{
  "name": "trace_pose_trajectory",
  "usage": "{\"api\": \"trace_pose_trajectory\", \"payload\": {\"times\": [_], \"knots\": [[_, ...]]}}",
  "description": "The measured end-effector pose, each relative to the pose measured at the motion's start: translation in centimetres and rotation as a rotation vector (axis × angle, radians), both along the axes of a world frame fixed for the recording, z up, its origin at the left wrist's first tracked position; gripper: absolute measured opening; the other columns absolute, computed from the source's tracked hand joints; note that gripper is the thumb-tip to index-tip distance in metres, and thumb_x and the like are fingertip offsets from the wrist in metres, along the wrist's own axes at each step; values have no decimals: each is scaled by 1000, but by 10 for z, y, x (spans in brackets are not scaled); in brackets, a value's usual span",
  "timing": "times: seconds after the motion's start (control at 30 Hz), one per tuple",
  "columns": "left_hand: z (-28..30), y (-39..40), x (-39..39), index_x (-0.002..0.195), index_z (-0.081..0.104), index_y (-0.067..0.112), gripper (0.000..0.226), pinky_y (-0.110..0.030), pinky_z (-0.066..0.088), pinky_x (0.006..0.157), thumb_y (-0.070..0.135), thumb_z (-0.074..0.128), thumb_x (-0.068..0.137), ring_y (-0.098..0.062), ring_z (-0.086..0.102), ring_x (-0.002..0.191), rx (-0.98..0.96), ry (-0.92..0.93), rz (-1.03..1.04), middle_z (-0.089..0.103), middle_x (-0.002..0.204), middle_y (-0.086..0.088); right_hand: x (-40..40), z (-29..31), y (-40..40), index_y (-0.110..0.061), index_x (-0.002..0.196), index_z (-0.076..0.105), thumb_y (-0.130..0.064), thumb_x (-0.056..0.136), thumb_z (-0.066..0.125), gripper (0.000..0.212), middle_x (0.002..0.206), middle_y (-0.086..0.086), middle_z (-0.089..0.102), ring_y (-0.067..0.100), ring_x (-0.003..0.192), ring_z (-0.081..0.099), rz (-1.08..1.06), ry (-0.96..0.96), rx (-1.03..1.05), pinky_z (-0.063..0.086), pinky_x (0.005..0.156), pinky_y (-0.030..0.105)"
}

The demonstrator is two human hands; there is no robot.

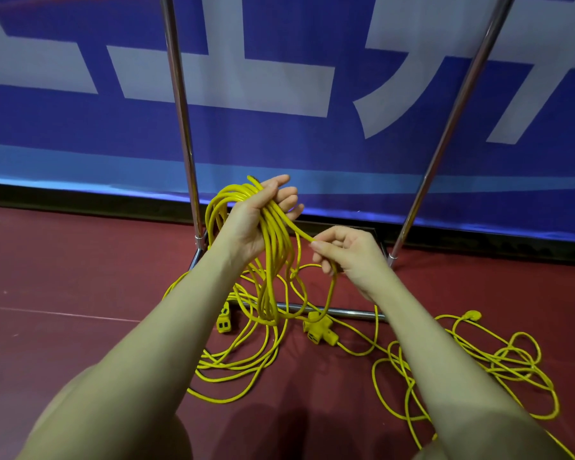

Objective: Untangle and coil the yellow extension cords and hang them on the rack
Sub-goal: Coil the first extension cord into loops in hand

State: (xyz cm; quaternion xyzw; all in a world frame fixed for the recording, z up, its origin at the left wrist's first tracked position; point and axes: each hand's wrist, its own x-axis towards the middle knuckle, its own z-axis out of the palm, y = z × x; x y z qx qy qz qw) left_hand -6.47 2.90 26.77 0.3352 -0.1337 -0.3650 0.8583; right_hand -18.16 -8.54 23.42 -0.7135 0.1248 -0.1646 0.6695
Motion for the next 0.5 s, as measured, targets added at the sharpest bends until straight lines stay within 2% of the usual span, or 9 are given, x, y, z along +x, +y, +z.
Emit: {"api": "trace_pose_trajectory", "payload": {"times": [0.1, 0.17, 0.27, 0.37, 0.43, 0.5], "knots": [[1, 2, -3, 94, 57, 8, 20, -28, 59, 65, 19, 41, 100, -9, 66, 56, 22, 19, -25, 66, 61, 1, 1, 0, 6, -6, 80, 62, 1, 92, 53, 16, 56, -2, 63, 5, 41, 48, 171, 17, -57, 38, 42, 15], [3, 3, -4, 91, 57, 9, 21, -25, 58, 62, 19, 41, 100, -7, 63, 51, 51, 23, -32, 63, 57, 3, 2, 1, 9, -7, 81, 63, -1, 93, 52, 17, 56, -3, 62, 5, 42, 49, 229, 41, -72, 39, 43, 16], [4, 2, -3, 89, 55, 10, 21, -16, 49, 46, 19, 40, 100, -1, 45, 36, 58, 38, -9, 49, 47, 7, 1, -3, 6, -6, 84, 62, -4, 92, 53, 13, 52, -4, 57, 8, 42, 49, 208, 63, -14, 40, 44, 18], [5, 4, 6, 88, 52, 11, 23, -10, 36, 37, 20, 36, 101, -1, 33, 30, -16, 60, 23, 39, 42, 9, -3, -11, -3, -4, 82, 61, -6, 90, 55, 10, 49, -4, 50, 10, 44, 47, 267, 126, 28, 42, 53, 23], [3, 6, 13, 88, 51, 11, 24, -10, 32, 34, 20, 33, 102, -1, 30, 29, -51, 68, 32, 34, 40, 9, -6, -19, -8, -6, 76, 61, -10, 92, 54, 17, 49, -3, 49, 10, 46, 48, 276, 215, -20, 43, 57, 24], [0, 8, 17, 88, 51, 11, 24, -10, 30, 33, 20, 33, 102, -2, 27, 28, -45, 59, 10, 30, 38, 9, -8, -26, -14, -8, 69, 61, -19, 94, 53, 29, 51, -1, 49, 10, 48, 50, 174, 278, -61, 42, 57, 22]]}}
